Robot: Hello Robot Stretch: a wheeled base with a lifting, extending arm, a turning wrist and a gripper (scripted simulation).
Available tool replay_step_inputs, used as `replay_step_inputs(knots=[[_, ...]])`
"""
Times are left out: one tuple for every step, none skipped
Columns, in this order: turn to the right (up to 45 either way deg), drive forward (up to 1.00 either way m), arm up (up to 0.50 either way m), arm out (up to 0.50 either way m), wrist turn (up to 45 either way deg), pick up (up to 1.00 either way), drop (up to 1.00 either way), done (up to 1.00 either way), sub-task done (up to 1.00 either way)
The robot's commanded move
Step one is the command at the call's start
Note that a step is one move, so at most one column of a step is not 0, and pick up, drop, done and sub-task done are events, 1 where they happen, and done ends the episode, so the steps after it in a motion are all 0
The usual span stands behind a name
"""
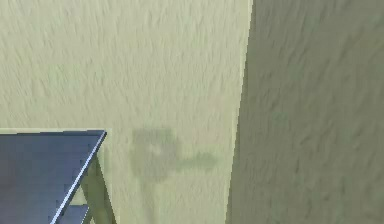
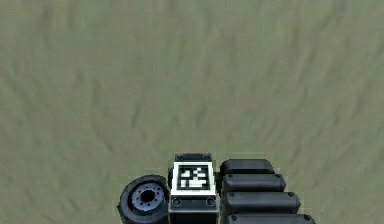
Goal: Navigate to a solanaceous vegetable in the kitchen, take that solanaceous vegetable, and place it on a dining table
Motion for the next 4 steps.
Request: replay_step_inputs(knots=[[-15.0,0.00,0.00,0.00,0.0,0.00,0.00,0.00,0.00],[15.0,0.00,0.00,0.00,0.0,0.00,0.00,0.00,0.00],[-6.0,0.00,0.00,0.00,0.0,0.00,0.00,0.00,0.00],[12.0,0.00,0.00,0.00,0.0,0.00,0.00,0.00,0.00]])
